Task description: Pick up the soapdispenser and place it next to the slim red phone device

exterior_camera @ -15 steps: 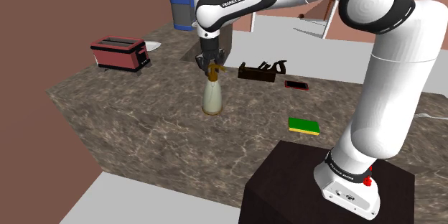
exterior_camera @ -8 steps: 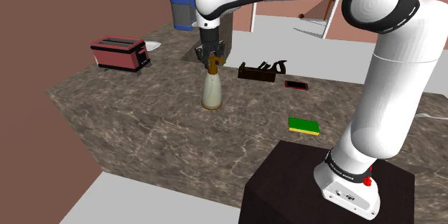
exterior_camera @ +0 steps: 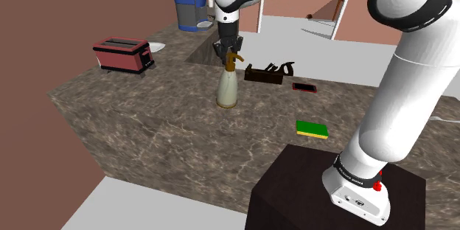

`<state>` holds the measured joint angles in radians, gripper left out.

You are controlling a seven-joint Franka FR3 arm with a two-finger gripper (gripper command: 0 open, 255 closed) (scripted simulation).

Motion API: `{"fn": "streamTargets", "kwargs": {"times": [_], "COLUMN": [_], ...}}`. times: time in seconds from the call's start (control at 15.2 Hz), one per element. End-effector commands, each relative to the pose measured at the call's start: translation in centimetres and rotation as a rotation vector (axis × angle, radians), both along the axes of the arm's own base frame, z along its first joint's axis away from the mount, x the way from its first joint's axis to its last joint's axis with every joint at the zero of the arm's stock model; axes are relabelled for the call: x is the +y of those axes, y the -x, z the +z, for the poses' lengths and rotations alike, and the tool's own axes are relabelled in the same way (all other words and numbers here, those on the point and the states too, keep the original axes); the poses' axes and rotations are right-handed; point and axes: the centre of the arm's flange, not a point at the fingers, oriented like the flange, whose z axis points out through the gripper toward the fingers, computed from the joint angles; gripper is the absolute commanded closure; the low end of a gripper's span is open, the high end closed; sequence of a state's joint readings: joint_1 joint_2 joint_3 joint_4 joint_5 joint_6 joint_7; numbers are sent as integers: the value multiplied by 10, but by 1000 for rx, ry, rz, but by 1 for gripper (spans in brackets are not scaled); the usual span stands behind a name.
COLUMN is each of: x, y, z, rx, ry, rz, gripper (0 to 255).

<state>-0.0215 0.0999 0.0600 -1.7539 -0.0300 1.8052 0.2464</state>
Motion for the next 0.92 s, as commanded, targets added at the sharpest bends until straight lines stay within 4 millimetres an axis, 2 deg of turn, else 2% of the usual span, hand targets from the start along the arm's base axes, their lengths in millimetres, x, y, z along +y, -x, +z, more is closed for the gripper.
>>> {"fn": "streamTargets", "kwargs": {"times": [0.0,0.86], "x": [-21,-164], "y": [19,114], "z": [1,1], "rx": [0,0], "ry": [-1,-1], "rz": [1,1], "gripper": [255,255]}}
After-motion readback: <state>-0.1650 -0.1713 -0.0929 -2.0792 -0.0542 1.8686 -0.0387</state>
